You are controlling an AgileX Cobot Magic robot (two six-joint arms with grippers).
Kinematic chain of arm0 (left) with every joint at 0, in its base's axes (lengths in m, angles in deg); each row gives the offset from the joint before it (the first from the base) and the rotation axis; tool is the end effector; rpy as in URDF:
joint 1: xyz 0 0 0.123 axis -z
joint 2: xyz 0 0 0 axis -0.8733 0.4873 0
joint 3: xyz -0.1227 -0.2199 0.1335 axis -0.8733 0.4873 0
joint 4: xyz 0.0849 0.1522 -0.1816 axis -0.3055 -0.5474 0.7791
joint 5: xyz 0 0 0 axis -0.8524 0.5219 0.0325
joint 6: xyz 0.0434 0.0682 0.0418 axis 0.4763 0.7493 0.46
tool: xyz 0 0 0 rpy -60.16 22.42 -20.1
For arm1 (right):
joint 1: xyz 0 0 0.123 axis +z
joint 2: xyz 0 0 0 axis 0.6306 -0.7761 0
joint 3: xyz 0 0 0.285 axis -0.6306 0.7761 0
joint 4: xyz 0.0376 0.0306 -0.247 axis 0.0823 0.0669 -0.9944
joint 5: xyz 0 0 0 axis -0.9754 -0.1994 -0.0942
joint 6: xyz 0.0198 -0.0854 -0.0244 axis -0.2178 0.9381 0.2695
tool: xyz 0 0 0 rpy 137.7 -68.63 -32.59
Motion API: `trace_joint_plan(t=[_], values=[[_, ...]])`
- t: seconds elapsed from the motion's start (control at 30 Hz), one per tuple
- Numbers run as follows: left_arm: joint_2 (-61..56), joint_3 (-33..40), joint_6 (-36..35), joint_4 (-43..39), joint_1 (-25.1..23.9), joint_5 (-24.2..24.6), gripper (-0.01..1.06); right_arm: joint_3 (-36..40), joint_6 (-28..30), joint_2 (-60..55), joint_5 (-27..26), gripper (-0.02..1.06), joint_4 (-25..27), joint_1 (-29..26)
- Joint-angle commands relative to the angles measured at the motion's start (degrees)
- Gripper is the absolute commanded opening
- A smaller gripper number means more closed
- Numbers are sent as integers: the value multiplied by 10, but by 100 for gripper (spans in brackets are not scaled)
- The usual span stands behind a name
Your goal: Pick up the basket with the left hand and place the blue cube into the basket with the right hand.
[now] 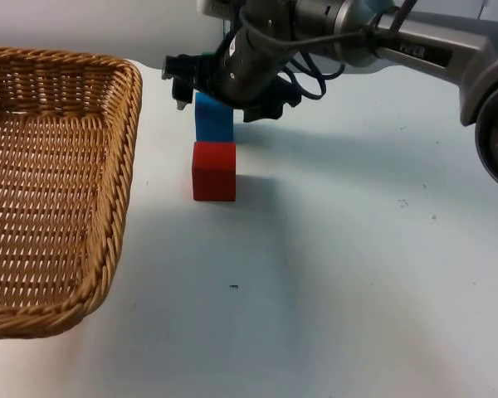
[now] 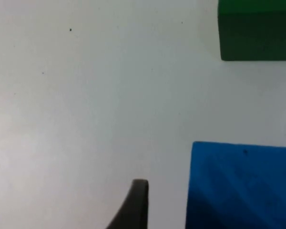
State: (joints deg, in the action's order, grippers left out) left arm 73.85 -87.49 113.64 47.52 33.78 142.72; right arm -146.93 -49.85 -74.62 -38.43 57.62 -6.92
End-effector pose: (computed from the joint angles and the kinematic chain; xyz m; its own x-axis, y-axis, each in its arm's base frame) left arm 0.2633 0.0700 0.1962 -0.9688 -0.1445 -0.2011 0.0051 0.8002 -0.5997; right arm 0.4960 0.3063 0.0999 -0.8033 0.0043 -0.5956 -0.1722 0.9556 0.2392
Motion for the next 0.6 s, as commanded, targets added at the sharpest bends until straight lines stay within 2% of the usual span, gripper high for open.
trace_joint_plan(t=[0.0, 0.03, 0.13, 0.23, 0.33, 0.4, 0.43, 0.47, 0.57], values=[[-4, -5, 2, 21, 0, 12, 0, -5, -1, -7, -3, 73, -8, 2], [-4, -5, 2, 21, 0, 12, 0, -5, -1, -7, -3, 73, -8, 2], [-4, -5, 2, 21, 0, 12, 0, -5, -1, -7, 2, 59, -8, 2], [-4, -5, 2, 23, 0, 12, 0, -5, -4, -7, 3, 54, -8, 2], [-4, -5, 2, 23, 0, 12, 0, -5, -6, -7, 14, 31, -12, 2], [-4, -5, 2, 23, 0, 12, 0, -5, -6, -5, 20, 12, -12, 2], [-4, -5, 2, 23, 0, 12, 0, -5, -6, -5, 20, 12, -12, 2], [-4, -5, 2, 23, 0, 11, 0, -5, -6, -2, 24, 1, -12, 2], [-4, -5, 2, 23, 0, 9, 0, -5, -2, 6, 37, 0, -12, 2]])
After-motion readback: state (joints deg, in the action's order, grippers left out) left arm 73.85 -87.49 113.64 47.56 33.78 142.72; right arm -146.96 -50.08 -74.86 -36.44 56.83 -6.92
